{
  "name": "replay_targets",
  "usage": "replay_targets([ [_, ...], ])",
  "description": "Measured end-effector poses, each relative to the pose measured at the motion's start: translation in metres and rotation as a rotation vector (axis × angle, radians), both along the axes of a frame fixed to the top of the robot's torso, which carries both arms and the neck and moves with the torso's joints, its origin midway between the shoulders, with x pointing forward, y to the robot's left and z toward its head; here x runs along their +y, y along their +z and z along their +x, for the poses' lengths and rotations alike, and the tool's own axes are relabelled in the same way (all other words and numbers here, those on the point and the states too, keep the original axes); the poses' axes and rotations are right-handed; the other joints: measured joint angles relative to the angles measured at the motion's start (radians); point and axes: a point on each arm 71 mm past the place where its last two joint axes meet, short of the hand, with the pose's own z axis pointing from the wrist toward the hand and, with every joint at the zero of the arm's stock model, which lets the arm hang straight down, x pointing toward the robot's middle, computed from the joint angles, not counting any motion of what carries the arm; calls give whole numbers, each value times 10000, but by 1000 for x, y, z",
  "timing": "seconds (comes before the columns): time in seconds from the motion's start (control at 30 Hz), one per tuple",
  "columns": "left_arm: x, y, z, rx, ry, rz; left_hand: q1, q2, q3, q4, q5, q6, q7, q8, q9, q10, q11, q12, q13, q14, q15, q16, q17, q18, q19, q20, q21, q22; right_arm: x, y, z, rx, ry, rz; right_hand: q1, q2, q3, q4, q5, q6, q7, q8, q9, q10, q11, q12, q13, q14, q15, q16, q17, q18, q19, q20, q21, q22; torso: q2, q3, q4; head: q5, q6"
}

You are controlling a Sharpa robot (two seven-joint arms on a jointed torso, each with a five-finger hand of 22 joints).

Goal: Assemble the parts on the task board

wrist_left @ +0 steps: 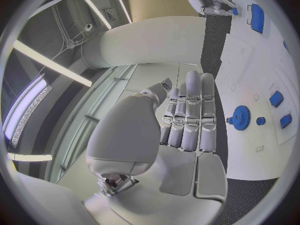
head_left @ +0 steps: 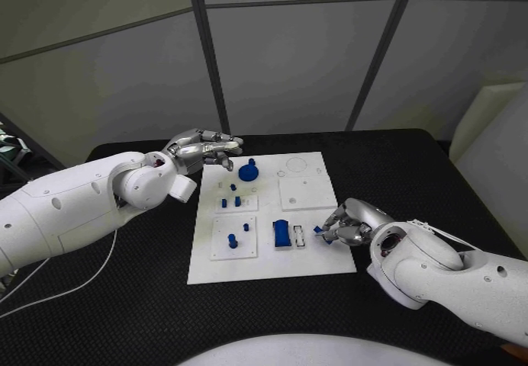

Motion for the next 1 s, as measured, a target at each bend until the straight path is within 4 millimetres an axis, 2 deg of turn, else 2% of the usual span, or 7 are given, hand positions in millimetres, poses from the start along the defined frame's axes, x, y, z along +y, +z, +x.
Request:
replay_targets([
  [0.1,0,0,0,0,-7,-2,0,0,0,0,0,0,0,0,9,0,0,-41,0,0,0,0,0,1,0,0,0,0,4,1,-1,58,-84,389,-104,104,-98,98,0,18,1,-6,-22,1,-1,2,7,-1,-1,0,0,-1,0,0,0,0,5,0,0,7,19],
  [0.37,0,0,0,8,-9,4,0,0,0,0,0,0,0,0,9,0,-1,-47,-1,0,0,0,1,0,0,0,0,1,15,-2,1,313,-153,944,-209,206,-233,178,-1,77,29,33,-74,35,-35,39,24,-1,-1,0,-1,-1,0,0,0,-1,8,0,12,29,5],
  [0.8,-2,0,-1,19,-64,-9,0,0,-30,30,0,0,0,0,8,0,-1,-47,12,0,0,0,0,0,0,0,0,-7,29,-12,9,866,-112,927,-424,198,-314,259,-6,234,104,154,-19,74,-73,37,24,35,-35,0,-1,-1,3,-73,0,-1,8,-1,10,30,-24],
  [1.0,-2,0,-1,25,-71,-7,-41,41,-30,30,0,0,0,0,7,0,-1,-47,11,0,0,0,1,0,0,0,-39,-18,34,-15,11,959,-154,862,-449,172,-346,291,-46,281,76,156,21,105,-103,36,39,15,-55,37,-1,-1,3,-73,0,-1,8,0,3,56,-41],
])
